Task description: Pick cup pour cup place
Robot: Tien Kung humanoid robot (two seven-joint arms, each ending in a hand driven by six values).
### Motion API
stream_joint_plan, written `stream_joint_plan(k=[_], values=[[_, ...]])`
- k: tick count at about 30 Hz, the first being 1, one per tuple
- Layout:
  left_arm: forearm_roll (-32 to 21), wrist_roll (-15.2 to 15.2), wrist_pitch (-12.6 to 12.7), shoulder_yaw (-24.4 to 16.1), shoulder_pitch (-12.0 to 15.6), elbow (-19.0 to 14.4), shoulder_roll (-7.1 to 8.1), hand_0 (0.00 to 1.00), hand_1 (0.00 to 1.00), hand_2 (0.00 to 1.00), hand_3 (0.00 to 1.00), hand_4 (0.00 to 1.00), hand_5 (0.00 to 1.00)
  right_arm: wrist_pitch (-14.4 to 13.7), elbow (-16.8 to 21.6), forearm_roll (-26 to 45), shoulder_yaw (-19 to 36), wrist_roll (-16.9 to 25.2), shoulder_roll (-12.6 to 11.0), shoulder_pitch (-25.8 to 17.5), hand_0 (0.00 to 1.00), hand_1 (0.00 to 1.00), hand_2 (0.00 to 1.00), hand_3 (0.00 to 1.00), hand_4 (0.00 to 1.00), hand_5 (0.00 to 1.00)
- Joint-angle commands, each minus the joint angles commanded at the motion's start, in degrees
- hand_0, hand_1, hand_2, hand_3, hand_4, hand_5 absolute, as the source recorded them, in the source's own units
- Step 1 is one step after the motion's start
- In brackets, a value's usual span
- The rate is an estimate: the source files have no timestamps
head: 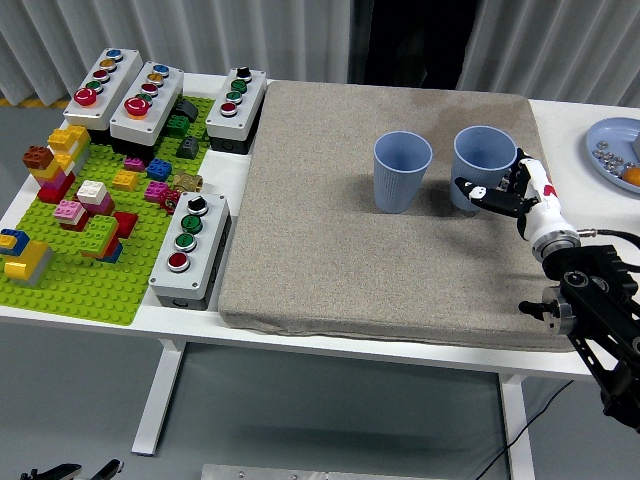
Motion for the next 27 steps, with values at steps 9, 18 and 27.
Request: stream_joint_plan(k=[9,18,27], values=[[0.1,0.0,0.0,-0.2,-0.2,0.0,0.19,0.765,0.777,0.828,0.718,0.506,0.998,-0.4,0.7,-7.7,-3.7,-1.0,-2.3,2.8,0.796,0.659,0.573,0.656,0.645,0.042],[0.3,0.1,0.1,-0.4,0.0,0.0,0.29,0.765,0.777,0.829,0.718,0.507,0.998,-0.6,0.1,-11.2,-5.0,-1.1,-2.1,5.1,0.796,0.658,0.572,0.656,0.645,0.044],[0.4,0.1,0.0,-0.4,0.2,0.0,0.46,0.764,0.778,0.829,0.719,0.507,0.998,-1.6,-0.5,-18.1,-6.9,-1.0,-2.3,7.6,0.798,0.657,0.571,0.656,0.644,0.045]])
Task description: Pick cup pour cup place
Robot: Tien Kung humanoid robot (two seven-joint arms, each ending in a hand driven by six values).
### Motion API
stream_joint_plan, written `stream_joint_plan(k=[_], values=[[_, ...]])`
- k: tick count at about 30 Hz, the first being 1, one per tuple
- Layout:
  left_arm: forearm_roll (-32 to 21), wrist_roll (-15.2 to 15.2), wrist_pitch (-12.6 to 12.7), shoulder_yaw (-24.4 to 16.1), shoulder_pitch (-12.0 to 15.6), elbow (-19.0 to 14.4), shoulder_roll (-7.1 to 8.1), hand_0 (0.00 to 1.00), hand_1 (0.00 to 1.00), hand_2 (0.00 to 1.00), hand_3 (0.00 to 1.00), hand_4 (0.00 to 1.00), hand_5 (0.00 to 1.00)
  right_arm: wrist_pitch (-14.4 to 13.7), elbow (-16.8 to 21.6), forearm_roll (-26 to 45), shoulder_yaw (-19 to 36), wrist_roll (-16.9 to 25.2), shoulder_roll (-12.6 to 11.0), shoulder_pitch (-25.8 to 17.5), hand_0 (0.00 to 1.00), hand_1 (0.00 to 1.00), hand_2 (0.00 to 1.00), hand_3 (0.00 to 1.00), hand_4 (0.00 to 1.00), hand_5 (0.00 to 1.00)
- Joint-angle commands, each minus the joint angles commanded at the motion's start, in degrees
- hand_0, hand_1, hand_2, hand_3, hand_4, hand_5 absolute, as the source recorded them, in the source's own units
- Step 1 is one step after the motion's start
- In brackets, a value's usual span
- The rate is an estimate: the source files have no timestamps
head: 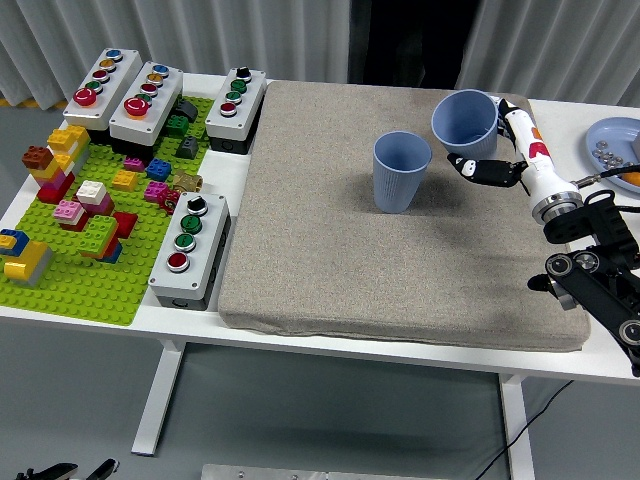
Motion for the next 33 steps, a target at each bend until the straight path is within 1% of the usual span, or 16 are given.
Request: stream_joint_plan(k=[6,10,12,19,22,33], values=[[0.0,0.0,0.0,0.0,0.1,0.0,0.04,0.766,0.778,0.830,0.719,0.506,0.998,0.5,-0.8,-6.0,-0.7,-0.2,0.8,1.1,0.799,0.656,0.568,0.656,0.643,0.047],[0.0,0.0,0.0,0.1,-0.1,0.0,0.07,0.766,0.778,0.830,0.719,0.506,0.998,0.5,-1.3,-9.7,-1.3,-0.2,1.0,2.1,0.799,0.656,0.568,0.656,0.643,0.047],[-0.1,0.0,0.0,0.1,-0.2,0.0,0.07,0.765,0.778,0.830,0.718,0.507,0.998,0.5,-1.6,-10.1,-1.7,-0.2,1.0,2.4,0.799,0.656,0.567,0.656,0.641,0.047],[-0.3,-0.1,0.0,0.2,-0.2,0.0,0.10,0.765,0.778,0.830,0.719,0.507,0.998,-0.2,-2.2,-13.7,-1.9,0.2,1.2,3.1,0.798,0.656,0.565,0.655,0.639,0.049],[-0.3,-0.1,0.0,0.2,-0.4,0.0,0.10,0.765,0.778,0.830,0.719,0.507,0.998,-1.2,-2.7,-16.5,-2.3,0.2,1.2,3.5,0.798,0.656,0.565,0.655,0.639,0.049],[0.1,0.0,0.0,-0.2,-0.7,0.0,0.08,0.764,0.779,0.830,0.720,0.508,0.998,-2.8,-3.7,-25.0,-4.1,-0.1,1.3,4.7,0.798,0.654,0.560,0.653,0.638,0.050]])
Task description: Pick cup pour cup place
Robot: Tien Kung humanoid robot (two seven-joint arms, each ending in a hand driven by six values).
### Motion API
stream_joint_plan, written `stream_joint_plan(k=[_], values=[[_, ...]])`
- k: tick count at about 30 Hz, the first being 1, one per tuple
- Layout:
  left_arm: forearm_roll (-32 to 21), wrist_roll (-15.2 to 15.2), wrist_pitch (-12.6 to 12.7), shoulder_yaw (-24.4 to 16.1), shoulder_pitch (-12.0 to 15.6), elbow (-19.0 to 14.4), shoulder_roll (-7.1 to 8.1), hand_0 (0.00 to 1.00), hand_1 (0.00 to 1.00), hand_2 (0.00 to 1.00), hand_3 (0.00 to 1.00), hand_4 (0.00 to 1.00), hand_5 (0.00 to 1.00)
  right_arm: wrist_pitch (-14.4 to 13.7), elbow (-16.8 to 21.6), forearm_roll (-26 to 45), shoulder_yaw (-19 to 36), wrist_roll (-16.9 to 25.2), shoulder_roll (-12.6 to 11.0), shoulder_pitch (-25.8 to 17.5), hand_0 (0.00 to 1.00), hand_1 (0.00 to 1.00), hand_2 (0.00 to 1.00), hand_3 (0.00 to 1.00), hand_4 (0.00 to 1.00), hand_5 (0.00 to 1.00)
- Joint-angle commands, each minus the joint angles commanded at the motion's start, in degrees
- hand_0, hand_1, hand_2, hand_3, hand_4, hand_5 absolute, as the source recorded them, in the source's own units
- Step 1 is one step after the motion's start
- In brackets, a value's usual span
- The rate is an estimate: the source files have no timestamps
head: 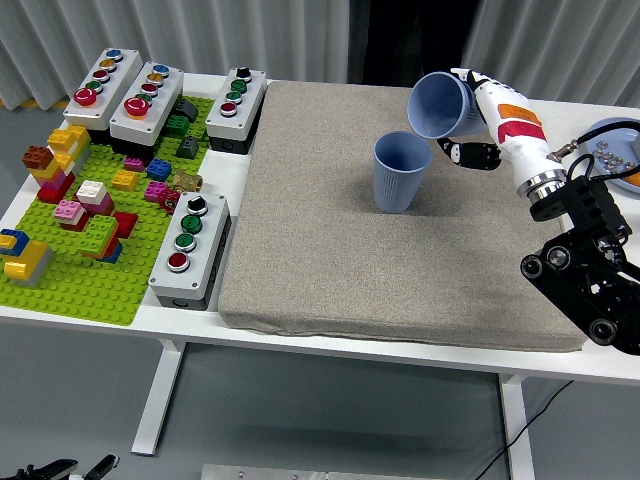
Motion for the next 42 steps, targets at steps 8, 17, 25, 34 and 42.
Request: stream_joint_plan(k=[8,17,25,34,42], values=[[-0.2,-0.1,0.0,0.1,-0.1,0.0,0.03,0.765,0.780,0.830,0.719,0.508,0.998,-1.1,-1.2,-2.0,-3.1,-0.5,0.2,0.8,0.798,0.655,0.563,0.652,0.635,0.049],[0.0,0.0,0.0,0.0,-0.1,0.0,0.07,0.765,0.780,0.830,0.719,0.507,0.998,-2.1,-1.9,-2.3,-3.6,-0.3,0.2,1.4,0.798,0.655,0.559,0.646,0.630,0.048],[-0.1,0.0,0.0,0.1,-0.2,0.0,0.11,0.765,0.779,0.830,0.719,0.507,0.998,-2.9,-2.3,-2.5,-4.0,0.0,0.1,1.7,0.798,0.656,0.557,0.643,0.629,0.047],[0.2,0.0,0.0,-0.1,-0.2,0.0,0.16,0.764,0.780,0.830,0.719,0.509,0.998,-3.8,-3.3,-3.8,-5.7,-0.4,0.1,2.6,0.797,0.655,0.557,0.639,0.628,0.046],[0.3,0.0,0.1,-0.1,-0.2,0.0,0.23,0.765,0.780,0.830,0.719,0.510,0.998,-3.9,-4.0,-4.3,-7.0,-0.5,0.1,3.5,0.798,0.656,0.555,0.639,0.628,0.045]])
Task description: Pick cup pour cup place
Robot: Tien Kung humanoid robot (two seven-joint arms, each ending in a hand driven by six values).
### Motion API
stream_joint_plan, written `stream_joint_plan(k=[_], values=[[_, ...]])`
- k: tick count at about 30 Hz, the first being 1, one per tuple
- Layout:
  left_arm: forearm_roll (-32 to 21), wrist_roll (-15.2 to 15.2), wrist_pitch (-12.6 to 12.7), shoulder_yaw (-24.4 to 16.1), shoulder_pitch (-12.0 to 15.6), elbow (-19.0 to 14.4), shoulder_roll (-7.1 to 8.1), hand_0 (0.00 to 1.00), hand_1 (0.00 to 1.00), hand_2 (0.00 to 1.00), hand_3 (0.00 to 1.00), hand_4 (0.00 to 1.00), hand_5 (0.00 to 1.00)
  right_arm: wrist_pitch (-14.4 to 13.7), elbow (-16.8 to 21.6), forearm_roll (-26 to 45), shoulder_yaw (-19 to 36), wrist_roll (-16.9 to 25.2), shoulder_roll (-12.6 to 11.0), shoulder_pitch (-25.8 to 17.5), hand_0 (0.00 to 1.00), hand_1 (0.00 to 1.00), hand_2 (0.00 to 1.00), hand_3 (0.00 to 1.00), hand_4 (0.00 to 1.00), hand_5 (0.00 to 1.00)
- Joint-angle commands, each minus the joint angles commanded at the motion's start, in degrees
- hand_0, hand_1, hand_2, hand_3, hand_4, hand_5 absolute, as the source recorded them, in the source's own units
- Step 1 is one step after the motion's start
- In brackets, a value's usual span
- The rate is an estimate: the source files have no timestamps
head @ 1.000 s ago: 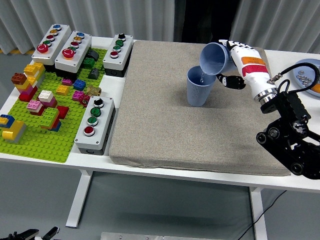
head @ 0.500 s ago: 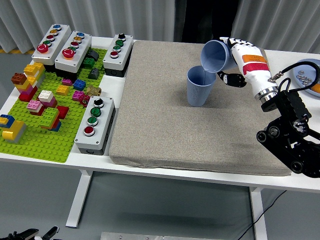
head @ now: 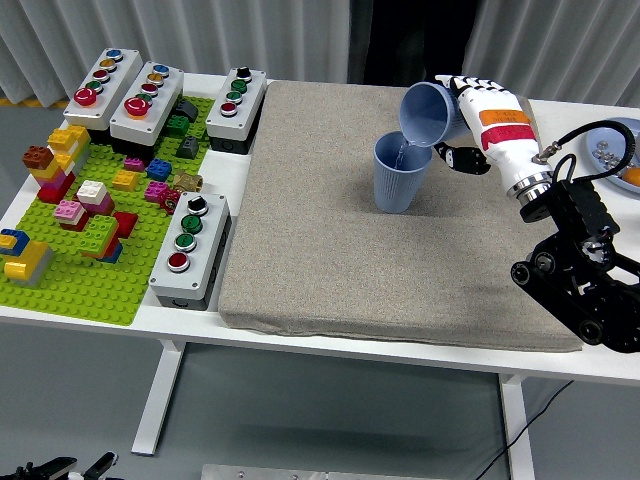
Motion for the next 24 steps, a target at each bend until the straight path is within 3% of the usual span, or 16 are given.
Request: stream_joint_plan(k=[24], values=[[-0.2,0.0,0.0,0.2,0.0,0.0,0.09,0.765,0.780,0.830,0.719,0.510,0.998,-1.2,-2.8,-1.8,-2.2,-0.2,-0.1,2.0,0.807,0.658,0.554,0.631,0.626,0.036]])
